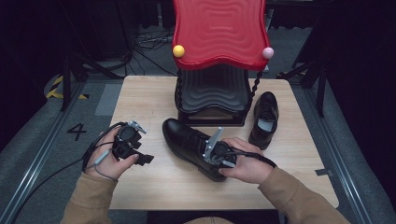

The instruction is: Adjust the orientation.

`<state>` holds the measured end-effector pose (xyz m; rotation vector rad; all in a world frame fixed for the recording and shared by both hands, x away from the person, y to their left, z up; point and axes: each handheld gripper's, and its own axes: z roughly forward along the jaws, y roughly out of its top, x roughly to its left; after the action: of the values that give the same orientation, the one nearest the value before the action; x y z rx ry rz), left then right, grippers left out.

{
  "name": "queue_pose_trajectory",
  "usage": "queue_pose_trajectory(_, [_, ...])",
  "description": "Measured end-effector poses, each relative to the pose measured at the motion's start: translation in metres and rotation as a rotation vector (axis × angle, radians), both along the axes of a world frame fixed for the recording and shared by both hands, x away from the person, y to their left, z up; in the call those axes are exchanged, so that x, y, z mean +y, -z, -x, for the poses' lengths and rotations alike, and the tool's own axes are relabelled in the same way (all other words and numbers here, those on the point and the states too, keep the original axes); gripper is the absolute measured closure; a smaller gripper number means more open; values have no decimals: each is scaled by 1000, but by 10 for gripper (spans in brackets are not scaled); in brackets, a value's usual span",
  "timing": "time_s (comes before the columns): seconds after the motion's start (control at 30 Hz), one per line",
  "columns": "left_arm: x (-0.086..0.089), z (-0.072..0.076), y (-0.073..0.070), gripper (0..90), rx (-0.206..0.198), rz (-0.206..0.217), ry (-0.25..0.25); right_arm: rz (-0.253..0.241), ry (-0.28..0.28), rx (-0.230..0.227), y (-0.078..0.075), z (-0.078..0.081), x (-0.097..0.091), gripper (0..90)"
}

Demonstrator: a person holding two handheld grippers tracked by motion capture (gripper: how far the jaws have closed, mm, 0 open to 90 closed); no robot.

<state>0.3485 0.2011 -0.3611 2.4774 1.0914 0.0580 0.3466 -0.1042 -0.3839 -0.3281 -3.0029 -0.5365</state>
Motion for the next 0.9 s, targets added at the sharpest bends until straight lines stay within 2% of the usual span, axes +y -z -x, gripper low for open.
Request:
queue_pose_trajectory(0.1, [-3, -1, 1, 297, 4, 0, -1, -9, 25, 12, -2, 8, -9, 840])
queue_pose_trajectory(0.23, [-7, -3, 2, 297, 6, -8, 18, -20, 108, 19, -4, 21, -28, 826])
queue_pose_trajectory(0.53, [-9, -5, 2, 297, 11, -14, 19, -24, 298, 11, 12, 30, -48, 804])
queue_pose_trajectory(0.7, [-8, -4, 2, 297, 8, -15, 21, -15, 309, -5, 20, 35, -44, 805])
queue_pose_trajectory(0.83, [-7, -4, 2, 297, 12, -12, 15, -8, 314, 6, 23, 35, -47, 809])
queue_pose_trajectory(0.9, [-7, -4, 3, 297, 14, -10, 16, 10, 310, 8, 24, 34, -49, 815])
